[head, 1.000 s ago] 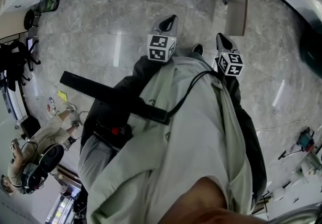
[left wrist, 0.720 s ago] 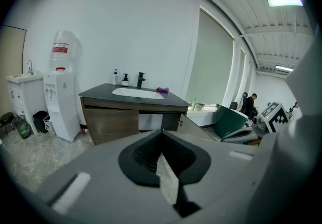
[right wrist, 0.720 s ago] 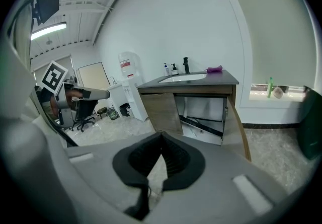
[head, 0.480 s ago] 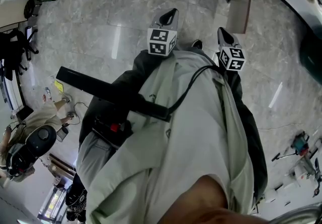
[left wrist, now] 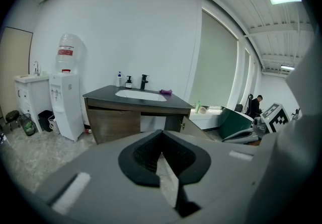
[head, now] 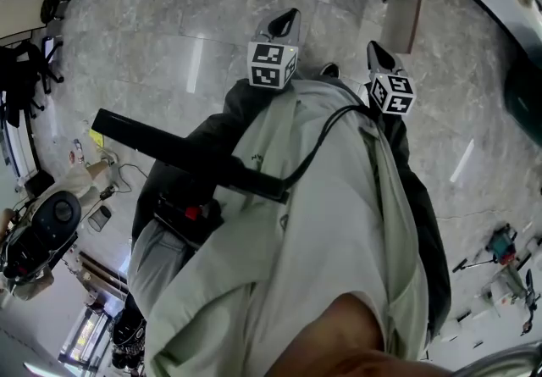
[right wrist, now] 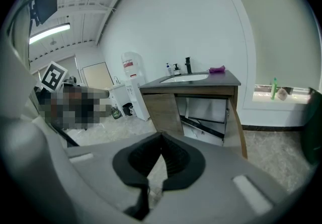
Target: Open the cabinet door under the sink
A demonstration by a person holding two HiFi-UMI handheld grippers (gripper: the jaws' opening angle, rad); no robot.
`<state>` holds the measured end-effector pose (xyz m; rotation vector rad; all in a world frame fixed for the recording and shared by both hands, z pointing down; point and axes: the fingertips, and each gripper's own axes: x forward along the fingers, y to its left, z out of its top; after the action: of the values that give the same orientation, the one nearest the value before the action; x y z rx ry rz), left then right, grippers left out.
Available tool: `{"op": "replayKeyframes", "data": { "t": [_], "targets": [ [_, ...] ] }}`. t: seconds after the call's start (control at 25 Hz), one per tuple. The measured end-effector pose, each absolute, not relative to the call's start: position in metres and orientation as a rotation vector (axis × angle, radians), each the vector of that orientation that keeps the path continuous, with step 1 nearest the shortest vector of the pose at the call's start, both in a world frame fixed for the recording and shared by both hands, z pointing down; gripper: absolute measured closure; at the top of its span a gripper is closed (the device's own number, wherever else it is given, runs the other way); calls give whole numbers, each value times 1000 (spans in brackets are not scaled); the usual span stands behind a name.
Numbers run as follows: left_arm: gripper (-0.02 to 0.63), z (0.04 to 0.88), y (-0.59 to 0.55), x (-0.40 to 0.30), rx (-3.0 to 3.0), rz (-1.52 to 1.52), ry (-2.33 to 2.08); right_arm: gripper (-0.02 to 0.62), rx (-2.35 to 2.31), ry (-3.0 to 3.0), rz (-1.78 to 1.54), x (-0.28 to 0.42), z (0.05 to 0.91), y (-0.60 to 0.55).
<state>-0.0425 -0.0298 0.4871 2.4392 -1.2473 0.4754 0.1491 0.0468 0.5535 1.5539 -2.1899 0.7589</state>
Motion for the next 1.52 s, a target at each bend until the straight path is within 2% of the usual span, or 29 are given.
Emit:
{"op": "replayKeyframes", "data": {
  "t": [1.52],
  "targets": [
    [600,487,-22,-39,2401,481,-1304,595,1496,-2213,757,155,555,50]
  ]
}}
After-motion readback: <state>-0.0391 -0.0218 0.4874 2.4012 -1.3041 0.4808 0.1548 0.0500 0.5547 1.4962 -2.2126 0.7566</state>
